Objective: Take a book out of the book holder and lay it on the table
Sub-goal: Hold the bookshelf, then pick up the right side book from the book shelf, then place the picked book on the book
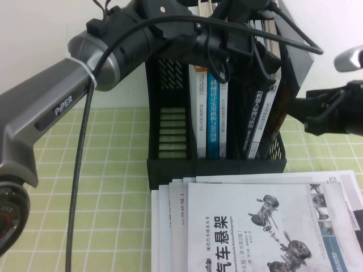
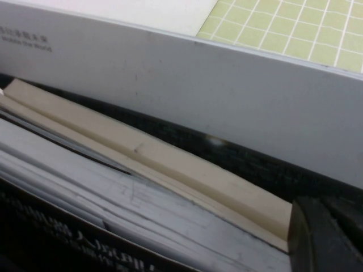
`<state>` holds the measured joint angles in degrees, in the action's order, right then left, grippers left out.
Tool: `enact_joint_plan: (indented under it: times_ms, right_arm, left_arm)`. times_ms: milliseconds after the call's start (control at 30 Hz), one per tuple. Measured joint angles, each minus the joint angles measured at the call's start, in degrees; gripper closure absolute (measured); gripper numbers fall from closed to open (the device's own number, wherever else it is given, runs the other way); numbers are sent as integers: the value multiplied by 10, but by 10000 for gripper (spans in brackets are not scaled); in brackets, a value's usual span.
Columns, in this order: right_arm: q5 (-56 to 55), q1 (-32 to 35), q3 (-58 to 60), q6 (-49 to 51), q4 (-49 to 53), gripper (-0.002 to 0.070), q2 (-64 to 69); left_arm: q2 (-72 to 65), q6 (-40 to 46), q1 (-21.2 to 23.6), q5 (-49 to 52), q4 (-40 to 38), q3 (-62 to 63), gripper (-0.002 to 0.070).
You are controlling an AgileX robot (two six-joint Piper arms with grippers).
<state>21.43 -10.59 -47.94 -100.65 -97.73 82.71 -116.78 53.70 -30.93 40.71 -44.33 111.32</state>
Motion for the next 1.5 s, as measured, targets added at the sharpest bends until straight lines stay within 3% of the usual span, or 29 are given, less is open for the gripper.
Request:
enact_joint_plan:
  times_ms: [333,400,533,667,1133,1300,1500]
  right_arm:
    - [-22,-2,-81,-1,-3,300,104]
    - [-14,-2,-90,-1,-3,359,124]
    - [5,-2,-97,12,-4,570,139]
    - [6,-2,-97,21,-4,644,137]
    - [31,9,-96,100,0,659,-76]
    - [63,25,-96,142,0,659,-175]
    - [191,27,-102,229,19,659,-247]
  left_arm:
    - [0,-4,0,-5,4,0,678]
    - [0,-5,0,-6,4,0,678]
    - [0,-6,0,-8,8,0,678]
    - [0,-6,0,-8,8,0,678]
    - [104,-60,22,101,87,-6,678]
    - [173,-105,68,167,86,-6,678]
    - [255,-158,144,242,82,-14,678]
